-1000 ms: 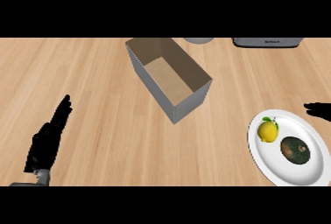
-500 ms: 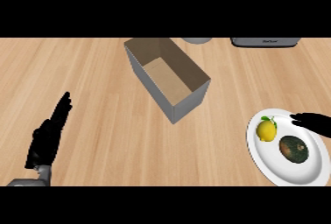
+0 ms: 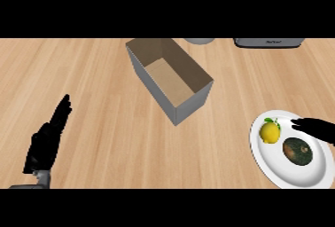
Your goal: Pick the squash from the plate and place it in the cardboard box
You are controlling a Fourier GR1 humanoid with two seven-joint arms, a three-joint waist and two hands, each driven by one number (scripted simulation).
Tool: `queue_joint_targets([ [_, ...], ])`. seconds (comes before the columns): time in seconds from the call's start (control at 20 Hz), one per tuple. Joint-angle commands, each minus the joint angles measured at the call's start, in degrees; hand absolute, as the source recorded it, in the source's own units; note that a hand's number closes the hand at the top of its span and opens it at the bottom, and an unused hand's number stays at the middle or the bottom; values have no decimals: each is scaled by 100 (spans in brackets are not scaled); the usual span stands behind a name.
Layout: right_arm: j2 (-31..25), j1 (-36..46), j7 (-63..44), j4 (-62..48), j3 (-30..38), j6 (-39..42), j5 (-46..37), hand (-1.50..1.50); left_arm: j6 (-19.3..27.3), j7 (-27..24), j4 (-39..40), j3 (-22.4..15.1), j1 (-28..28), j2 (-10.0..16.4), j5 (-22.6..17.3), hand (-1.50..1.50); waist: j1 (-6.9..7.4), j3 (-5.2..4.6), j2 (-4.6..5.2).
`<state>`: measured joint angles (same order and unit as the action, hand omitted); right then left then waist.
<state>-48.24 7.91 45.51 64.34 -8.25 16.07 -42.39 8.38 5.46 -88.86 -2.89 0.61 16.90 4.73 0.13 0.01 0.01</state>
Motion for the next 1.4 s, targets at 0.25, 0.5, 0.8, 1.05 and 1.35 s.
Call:
queue_joint_targets([
  [0.25, 531, 270, 245, -491, 304, -21, -719, -150, -283, -232, -93, 216, 290, -198, 163, 0, 14, 0, -1],
  [0.5, 606, 122, 459, -480, 546, -120, -778, -150, -615, -51, 112, 563, -119, -7, 62, 0, -6, -1, 0],
  [0.8, 951, 408, 176, -564, 584, 136, -1018, -150, -333, 527, -327, 262, -183, -394, 488, 0, 14, 1, 0],
  [1.05, 988, -58, 85, -51, 746, 244, -1166, -150, -397, 11, -117, 395, 92, -542, 539, 0, -16, -2, -7],
  [1.35, 1259, 18, 242, -493, 630, -307, -1602, -150, -595, 101, -707, 509, 527, -417, 487, 0, 7, -1, -10],
])
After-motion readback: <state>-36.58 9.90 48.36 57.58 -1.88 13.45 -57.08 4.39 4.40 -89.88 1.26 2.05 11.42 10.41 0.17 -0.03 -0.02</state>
